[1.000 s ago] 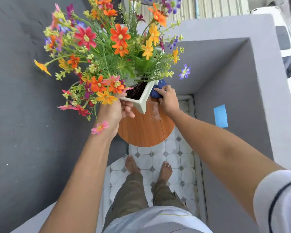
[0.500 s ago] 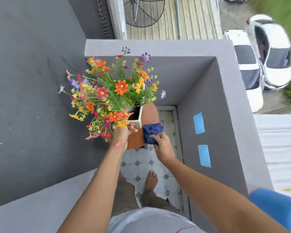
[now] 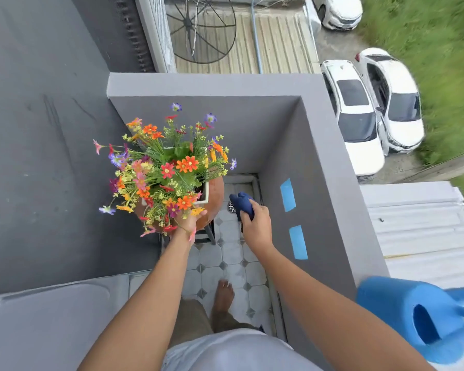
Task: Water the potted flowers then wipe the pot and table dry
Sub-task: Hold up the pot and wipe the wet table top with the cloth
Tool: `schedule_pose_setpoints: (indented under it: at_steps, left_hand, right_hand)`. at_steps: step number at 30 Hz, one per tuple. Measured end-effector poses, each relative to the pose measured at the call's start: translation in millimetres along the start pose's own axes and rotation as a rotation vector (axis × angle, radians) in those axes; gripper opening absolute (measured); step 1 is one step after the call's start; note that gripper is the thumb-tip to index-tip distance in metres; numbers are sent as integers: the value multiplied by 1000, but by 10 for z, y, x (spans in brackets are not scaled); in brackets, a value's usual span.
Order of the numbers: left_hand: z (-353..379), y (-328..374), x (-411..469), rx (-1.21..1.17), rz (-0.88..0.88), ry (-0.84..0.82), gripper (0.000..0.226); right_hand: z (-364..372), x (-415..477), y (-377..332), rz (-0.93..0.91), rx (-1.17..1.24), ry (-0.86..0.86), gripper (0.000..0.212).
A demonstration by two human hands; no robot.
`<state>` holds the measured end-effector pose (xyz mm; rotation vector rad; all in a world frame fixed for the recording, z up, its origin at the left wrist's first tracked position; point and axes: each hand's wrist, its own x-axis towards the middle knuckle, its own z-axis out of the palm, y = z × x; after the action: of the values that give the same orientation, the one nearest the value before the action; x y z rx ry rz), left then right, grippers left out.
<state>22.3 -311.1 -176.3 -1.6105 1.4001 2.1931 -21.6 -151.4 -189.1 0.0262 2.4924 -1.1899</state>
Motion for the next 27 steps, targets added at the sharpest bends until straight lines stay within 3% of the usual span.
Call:
schedule_pose_setpoints:
  at_steps: [3,8,14,19,22,27]
  left_hand:
    - [-81,0,-17,52,-16,-1,45]
    - [-111,-27,-82,32,51,-28,24]
    - [-127,-175,-509,424,-48,-333,27]
    - [237,-94,-1128,379,326,-368,19]
    - [555,-89,-1708,308,394,-509,16]
    - [1021,-315,-2699,391,435,-806,17]
  right_hand:
    - [27,-61,39,16,26,10,35]
    - [8,-187,-37,14,56,52,33]
    - [-330,-529,-220,-11,113,195,11]
    - [-959,-1113,-366,-71,216,418,12]
    - [-1462,-1563,-366,-57,237,574,9]
    - [-2301,-2356,-209,-13,371,851,14]
